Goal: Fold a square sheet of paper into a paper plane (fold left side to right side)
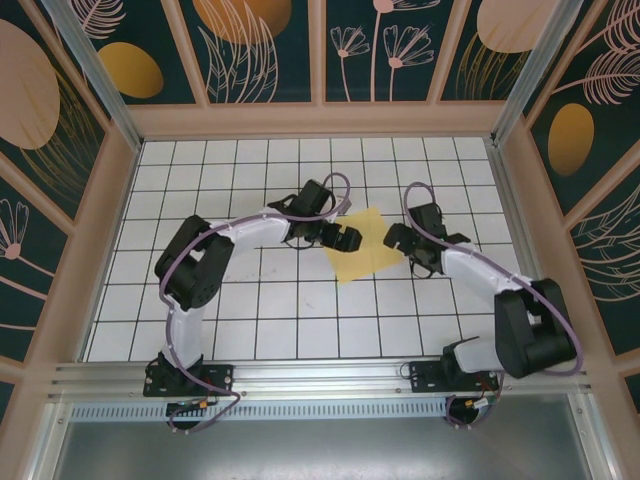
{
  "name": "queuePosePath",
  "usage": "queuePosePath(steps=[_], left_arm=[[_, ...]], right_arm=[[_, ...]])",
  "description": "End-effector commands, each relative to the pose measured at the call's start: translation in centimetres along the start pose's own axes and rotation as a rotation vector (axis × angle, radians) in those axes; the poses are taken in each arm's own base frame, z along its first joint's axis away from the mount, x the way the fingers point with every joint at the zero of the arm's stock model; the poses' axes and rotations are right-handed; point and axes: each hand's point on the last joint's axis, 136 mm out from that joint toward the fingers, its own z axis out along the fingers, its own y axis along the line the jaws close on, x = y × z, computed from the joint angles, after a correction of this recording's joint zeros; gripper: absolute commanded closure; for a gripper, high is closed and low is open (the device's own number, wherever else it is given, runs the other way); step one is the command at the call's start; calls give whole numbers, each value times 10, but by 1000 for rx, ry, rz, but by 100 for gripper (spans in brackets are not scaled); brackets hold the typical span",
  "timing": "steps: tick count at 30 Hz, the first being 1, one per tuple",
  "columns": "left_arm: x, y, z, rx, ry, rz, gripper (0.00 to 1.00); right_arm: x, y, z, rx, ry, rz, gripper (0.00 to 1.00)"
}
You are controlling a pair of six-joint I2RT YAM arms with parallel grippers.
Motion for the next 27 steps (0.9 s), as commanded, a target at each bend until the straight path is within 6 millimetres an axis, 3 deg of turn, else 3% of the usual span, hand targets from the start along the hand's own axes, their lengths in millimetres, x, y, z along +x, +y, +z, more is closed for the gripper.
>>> queuePosePath(steps=[1,7,16,27], left_arm=[[-1,-6,9,66,-12,-48,9],[13,4,19,47,19,-66,9],[26,12,21,30,33,-83,10],[22,7,18,46,16,-75,10]], right_arm=[[-10,16,6,1,-27,41,3],[3,28,25,37,28,9,2],[43,51,37,-32,155,-19,8],[54,63,45,-88,217,-49,13]])
